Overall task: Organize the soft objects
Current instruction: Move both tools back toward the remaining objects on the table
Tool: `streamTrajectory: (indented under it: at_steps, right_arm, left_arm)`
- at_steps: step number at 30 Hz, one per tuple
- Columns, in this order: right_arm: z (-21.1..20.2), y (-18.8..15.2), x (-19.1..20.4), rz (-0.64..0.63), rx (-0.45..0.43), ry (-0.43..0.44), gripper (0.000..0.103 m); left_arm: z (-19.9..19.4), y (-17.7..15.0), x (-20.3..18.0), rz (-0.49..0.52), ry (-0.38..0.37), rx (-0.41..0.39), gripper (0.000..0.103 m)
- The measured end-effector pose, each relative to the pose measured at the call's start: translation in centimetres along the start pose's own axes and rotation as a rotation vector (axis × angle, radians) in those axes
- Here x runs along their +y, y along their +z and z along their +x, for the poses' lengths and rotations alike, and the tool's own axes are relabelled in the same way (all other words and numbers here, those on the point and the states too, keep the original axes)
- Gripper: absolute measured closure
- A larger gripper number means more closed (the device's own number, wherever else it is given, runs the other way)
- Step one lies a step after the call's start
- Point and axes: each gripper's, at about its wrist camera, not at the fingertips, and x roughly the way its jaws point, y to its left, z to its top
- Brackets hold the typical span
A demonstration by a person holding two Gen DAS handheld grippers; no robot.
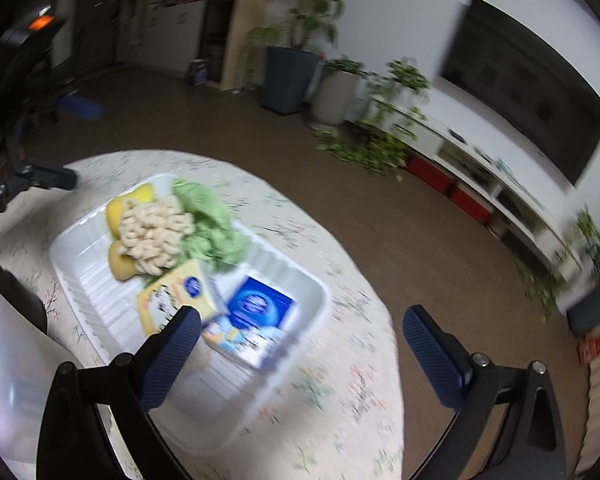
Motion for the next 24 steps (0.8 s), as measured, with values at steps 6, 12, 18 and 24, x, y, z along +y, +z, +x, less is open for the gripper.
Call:
streamTrajectory:
  at_steps: [6,12,18,24]
  right_arm:
    - [-3.1,-3.6,-2.3,0.145,0.010,-0.045,0.000]
    - [-6.1,-8.0,-3.1,0.285,0.032,-0.079,0.000]
    - [-9.3,-12.9,-2.2,0.396,0.048,-0.097,0.000]
    - [-12.2,-17.2,0.9,0.460,0.069,-0.086,0.000]
  left_arm:
    - [-4.1,-3.7,1.0,-0.070,0.019,-0.051,0.000]
    - [-7.4,-8.7,0.7,-0.102,0.056,-0.068,0.000]
    - [-10.5,-14.3,0.1,-0.191,0.055,-0.086,0.000]
    - [-13.2,-20.2,-2.8,-0.272,0.025,-0.095,0.000]
